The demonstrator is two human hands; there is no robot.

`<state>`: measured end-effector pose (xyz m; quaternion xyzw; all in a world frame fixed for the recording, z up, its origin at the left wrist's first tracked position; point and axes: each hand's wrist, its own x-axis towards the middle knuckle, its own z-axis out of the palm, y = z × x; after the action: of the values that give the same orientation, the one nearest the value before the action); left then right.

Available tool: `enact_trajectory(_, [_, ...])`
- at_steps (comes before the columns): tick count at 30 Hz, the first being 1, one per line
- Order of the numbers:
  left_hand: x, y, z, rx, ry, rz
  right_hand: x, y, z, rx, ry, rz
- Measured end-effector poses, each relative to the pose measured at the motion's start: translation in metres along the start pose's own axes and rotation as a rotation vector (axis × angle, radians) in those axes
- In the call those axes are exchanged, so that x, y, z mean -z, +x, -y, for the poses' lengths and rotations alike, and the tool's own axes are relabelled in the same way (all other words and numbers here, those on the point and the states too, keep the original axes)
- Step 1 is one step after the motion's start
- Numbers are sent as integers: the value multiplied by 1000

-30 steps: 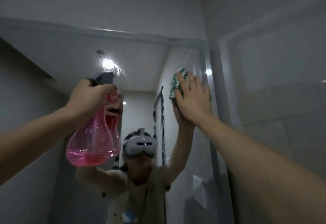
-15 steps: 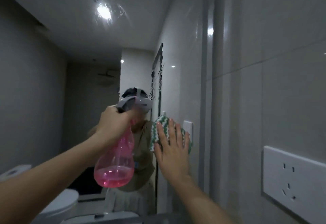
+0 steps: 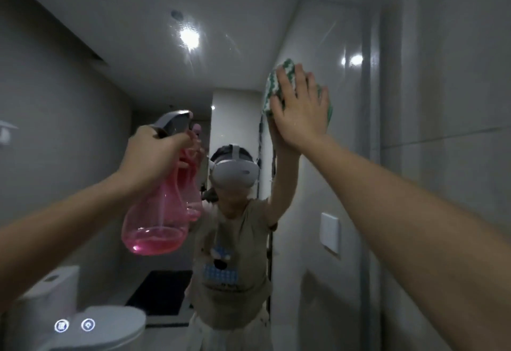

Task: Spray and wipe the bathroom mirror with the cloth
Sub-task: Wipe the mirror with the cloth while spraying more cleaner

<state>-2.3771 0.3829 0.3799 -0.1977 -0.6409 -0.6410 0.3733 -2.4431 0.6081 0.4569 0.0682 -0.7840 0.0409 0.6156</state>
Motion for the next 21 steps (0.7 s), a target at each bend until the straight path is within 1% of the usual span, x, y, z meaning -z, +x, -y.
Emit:
enact_trajectory(3, [22, 7, -6, -39, 58, -27, -3, 11, 12, -35, 15, -40])
enact_trajectory(6, [36, -6, 6, -32, 96, -47, -9, -21, 16, 50, 13, -22])
enact_trajectory(10, [45, -46, 32, 28, 61, -62, -30, -110, 29, 174, 34, 9])
enact_trajectory(16, [60, -117, 81, 251, 66, -46, -62, -283, 53, 285, -8, 191])
enact_trajectory(18, [62, -141, 91, 269, 79, -25, -68, -315, 59, 305, -44, 237])
enact_trajectory(21, [66, -168, 99, 307, 142, -27, -69, -325, 65, 269, -72, 263])
